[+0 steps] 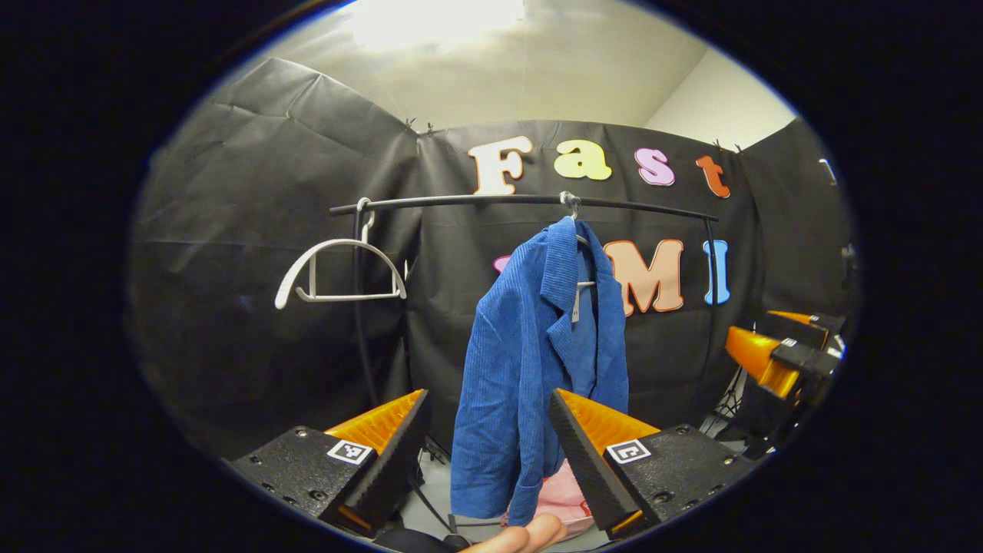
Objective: Grasp the clothes on the hanger with both hands and then place them into the laundry hamper below.
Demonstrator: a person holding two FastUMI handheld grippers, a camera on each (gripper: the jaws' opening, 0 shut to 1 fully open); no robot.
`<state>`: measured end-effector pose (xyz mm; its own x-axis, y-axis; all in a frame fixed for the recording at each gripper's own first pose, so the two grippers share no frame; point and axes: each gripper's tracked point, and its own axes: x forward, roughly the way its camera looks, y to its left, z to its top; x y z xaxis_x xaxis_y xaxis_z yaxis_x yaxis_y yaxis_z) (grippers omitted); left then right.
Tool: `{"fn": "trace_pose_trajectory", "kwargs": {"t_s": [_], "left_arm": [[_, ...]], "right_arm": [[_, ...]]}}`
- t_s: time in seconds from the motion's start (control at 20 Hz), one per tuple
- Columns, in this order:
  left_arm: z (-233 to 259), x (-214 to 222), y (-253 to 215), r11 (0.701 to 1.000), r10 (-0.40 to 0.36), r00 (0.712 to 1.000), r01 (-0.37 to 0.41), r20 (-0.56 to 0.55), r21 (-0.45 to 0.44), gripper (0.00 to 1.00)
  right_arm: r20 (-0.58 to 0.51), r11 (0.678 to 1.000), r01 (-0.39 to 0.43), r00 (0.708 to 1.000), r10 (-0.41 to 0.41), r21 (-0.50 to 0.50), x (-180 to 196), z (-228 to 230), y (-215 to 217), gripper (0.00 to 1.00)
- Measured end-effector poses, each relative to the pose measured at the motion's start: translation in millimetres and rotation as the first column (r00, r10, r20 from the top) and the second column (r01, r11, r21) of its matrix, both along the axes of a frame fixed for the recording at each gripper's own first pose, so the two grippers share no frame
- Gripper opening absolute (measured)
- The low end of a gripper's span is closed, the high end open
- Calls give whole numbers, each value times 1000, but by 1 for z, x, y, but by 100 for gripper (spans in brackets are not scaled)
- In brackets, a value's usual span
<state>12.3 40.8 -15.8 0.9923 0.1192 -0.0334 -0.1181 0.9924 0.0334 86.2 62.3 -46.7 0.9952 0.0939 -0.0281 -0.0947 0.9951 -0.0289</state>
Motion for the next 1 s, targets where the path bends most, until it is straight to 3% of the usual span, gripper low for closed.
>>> {"fn": "trace_pose_trajectory", "kwargs": {"t_s": [0.2,0.45,0.8,1.0], "left_arm": [[-4,32,-35,999,-51,999,51,9,10,93],[-11,89,-60,999,-35,999,35,22,1,92],[-17,139,-39,986,126,991,-130,43,107,99],[-17,163,-24,979,172,984,-175,35,108,99]], "right_arm": [[-22,1000,-17,1000,17,26,40,-20,6,99],[-18,999,0,1000,1,51,101,-35,-2,97],[-4,997,-66,998,67,32,155,-40,28,98],[-12,995,-98,995,99,27,179,-38,42,98]]}}
